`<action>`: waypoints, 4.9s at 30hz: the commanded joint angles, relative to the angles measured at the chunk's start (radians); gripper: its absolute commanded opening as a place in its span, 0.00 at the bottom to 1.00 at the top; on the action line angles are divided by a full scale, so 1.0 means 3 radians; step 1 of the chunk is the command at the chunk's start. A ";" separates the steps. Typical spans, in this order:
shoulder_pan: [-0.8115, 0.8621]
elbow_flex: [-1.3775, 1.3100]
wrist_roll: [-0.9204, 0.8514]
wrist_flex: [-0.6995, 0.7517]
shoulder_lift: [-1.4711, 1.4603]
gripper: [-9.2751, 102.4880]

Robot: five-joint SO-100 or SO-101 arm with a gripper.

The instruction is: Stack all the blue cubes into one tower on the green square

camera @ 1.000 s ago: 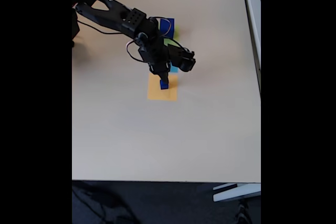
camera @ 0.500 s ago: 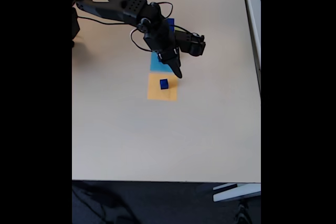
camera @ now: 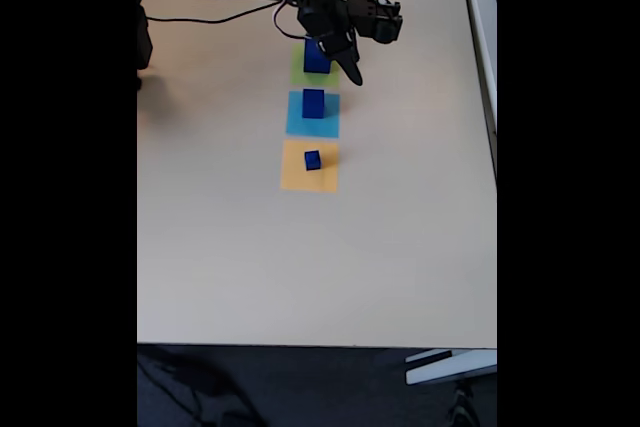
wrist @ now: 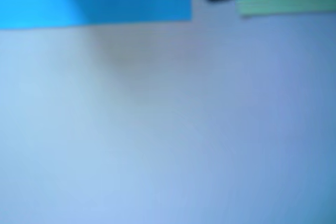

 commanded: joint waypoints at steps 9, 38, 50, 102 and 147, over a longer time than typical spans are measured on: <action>0.0148 0.0573 -0.0123 -0.0210 0.0562 0.33; 0.0225 0.1232 -0.0286 -0.0307 0.0695 0.32; 0.0225 0.1375 -0.0317 -0.0327 0.0726 0.19; -0.0644 -0.0245 0.0828 0.0910 0.0777 0.09; -0.0777 0.0169 0.0736 0.0920 0.0496 0.09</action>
